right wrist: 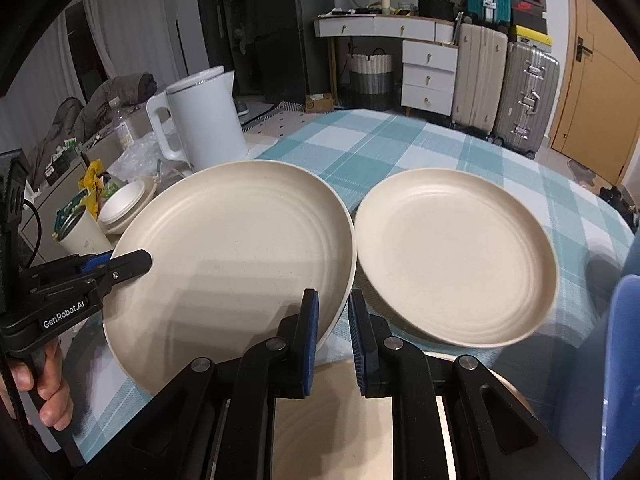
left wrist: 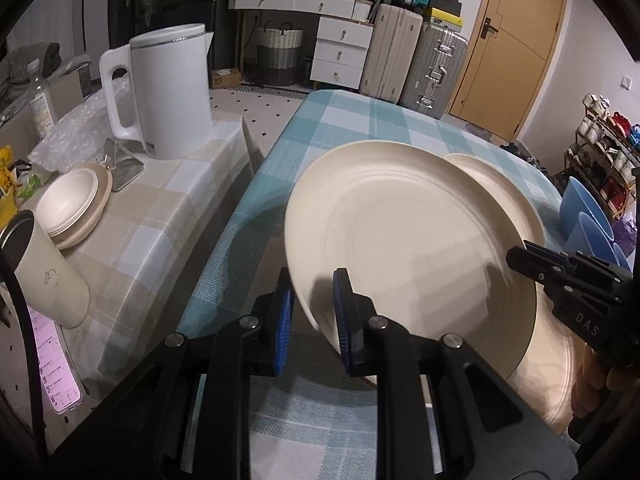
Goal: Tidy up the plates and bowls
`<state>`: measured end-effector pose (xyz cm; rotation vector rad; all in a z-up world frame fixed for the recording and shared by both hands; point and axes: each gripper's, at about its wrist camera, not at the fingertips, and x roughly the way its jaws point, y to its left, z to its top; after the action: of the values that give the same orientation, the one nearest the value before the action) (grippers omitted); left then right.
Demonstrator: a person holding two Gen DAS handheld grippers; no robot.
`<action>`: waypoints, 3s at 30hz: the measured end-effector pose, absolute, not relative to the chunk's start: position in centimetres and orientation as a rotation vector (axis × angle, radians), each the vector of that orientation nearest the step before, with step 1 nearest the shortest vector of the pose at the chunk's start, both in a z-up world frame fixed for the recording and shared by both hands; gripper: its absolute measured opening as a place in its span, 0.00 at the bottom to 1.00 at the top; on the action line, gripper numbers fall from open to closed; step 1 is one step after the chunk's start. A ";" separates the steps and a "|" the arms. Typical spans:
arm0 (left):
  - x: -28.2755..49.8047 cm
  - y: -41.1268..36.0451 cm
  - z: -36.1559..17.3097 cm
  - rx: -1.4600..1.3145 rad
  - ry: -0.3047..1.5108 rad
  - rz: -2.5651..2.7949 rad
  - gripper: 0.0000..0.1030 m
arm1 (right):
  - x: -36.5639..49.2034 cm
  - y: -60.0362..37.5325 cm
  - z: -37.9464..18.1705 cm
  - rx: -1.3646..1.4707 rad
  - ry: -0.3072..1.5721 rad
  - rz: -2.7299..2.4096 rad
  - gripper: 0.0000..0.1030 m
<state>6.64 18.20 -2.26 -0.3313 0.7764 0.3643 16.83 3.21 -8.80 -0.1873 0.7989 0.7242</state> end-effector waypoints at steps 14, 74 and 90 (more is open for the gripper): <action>6.4 12.8 0.1 -0.264 0.754 0.281 0.16 | 14.1 -2.3 -6.9 -0.134 0.745 0.638 0.15; 6.4 0.0 -1.8 0.067 0.915 0.021 0.20 | 5.8 -14.4 -9.1 -0.082 0.810 0.380 0.17; 6.7 -0.9 -3.2 0.137 0.962 0.027 0.23 | 4.9 -13.9 -10.4 -0.143 0.831 0.349 0.18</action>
<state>6.70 -0.86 -3.17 0.1368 0.9625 0.0265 4.86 -13.86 -10.37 -0.1429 0.8306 0.3489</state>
